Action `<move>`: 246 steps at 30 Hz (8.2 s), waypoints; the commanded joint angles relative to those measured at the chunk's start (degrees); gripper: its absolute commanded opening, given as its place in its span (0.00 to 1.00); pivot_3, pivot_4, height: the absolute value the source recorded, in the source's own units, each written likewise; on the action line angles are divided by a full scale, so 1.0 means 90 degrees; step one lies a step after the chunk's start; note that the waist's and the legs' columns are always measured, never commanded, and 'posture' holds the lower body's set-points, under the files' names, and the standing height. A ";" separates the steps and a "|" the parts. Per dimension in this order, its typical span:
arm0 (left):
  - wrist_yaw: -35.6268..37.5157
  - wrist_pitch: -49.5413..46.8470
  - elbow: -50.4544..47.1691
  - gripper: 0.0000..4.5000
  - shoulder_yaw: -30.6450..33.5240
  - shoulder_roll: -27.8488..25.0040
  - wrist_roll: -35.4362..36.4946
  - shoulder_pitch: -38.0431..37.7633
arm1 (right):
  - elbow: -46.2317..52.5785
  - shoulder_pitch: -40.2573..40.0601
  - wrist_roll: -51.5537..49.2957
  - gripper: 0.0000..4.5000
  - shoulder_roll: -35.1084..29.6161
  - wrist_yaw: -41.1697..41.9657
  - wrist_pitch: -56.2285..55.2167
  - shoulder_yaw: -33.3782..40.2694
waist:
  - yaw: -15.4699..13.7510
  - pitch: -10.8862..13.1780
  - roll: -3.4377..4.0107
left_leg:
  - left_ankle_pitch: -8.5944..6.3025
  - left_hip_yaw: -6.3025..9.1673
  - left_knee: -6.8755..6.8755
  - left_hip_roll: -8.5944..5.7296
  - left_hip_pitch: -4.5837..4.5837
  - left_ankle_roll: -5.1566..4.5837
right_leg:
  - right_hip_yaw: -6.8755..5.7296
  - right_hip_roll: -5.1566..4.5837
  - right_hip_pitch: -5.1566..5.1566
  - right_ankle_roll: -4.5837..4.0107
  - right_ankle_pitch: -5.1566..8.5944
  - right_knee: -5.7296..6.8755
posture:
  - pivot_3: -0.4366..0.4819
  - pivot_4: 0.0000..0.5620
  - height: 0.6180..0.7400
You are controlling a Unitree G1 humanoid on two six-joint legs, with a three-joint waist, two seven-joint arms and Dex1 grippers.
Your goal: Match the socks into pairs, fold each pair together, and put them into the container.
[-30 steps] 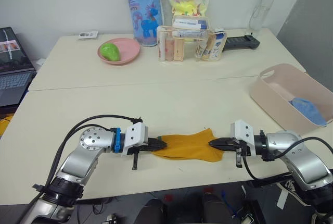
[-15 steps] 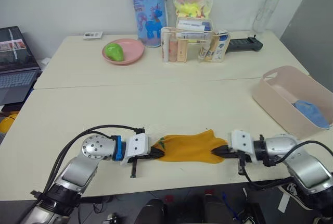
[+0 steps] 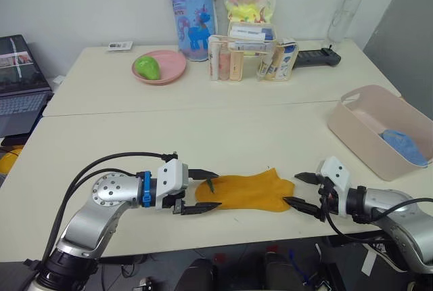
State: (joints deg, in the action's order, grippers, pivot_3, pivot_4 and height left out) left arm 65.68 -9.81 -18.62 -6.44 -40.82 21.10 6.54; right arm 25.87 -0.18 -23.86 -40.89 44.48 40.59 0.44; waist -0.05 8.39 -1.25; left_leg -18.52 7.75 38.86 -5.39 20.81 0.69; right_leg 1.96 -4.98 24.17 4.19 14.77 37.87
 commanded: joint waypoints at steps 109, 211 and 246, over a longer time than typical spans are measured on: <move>-0.0769 0.0539 0.1246 0.00 -0.1011 -0.0015 -0.2111 0.0497 | -0.0936 0.2652 -0.2189 0.73 0.0910 -0.0496 0.3009 -0.0793 | 0.0016 0.0006 0.0005 | -0.0006 0.0006 -0.0009 -0.0005 0.0006 -0.0002 | -0.0007 0.0000 0.0012 0.0005 -0.0004 -0.0019 | 0.48 0.27 1.00; -0.1607 -0.2559 0.0141 1.00 -0.0705 0.2610 0.0912 0.3862 | -0.3450 0.1503 0.2912 0.69 -0.4606 0.2322 -0.2674 0.1247 | 0.0004 0.0057 0.0059 | -0.0004 -0.0061 0.0007 -0.0001 0.0001 -0.0004 | 0.0026 0.0010 0.0009 0.0017 -0.0005 -0.0014 | 0.48 0.27 1.00; -0.2042 -0.2803 -0.0251 1.00 -0.0788 0.2719 0.0988 0.3504 | -0.4742 0.1998 0.3824 0.01 -0.3924 0.0923 -0.3638 0.0489 | -0.0005 0.0054 0.0069 | -0.0005 -0.0062 0.0010 -0.0002 0.0001 -0.0002 | 0.0024 0.0005 0.0008 0.0018 -0.0005 -0.0012 | 0.48 0.27 1.00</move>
State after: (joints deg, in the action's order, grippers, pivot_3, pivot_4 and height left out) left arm 47.10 -35.59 -18.92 -14.45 -16.26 29.12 37.78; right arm -16.56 15.91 10.40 -74.33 53.62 8.20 2.14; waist -0.10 8.87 -0.63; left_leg -18.56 7.19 38.95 -5.41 20.82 0.67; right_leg 2.18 -4.93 24.25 4.35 14.73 37.76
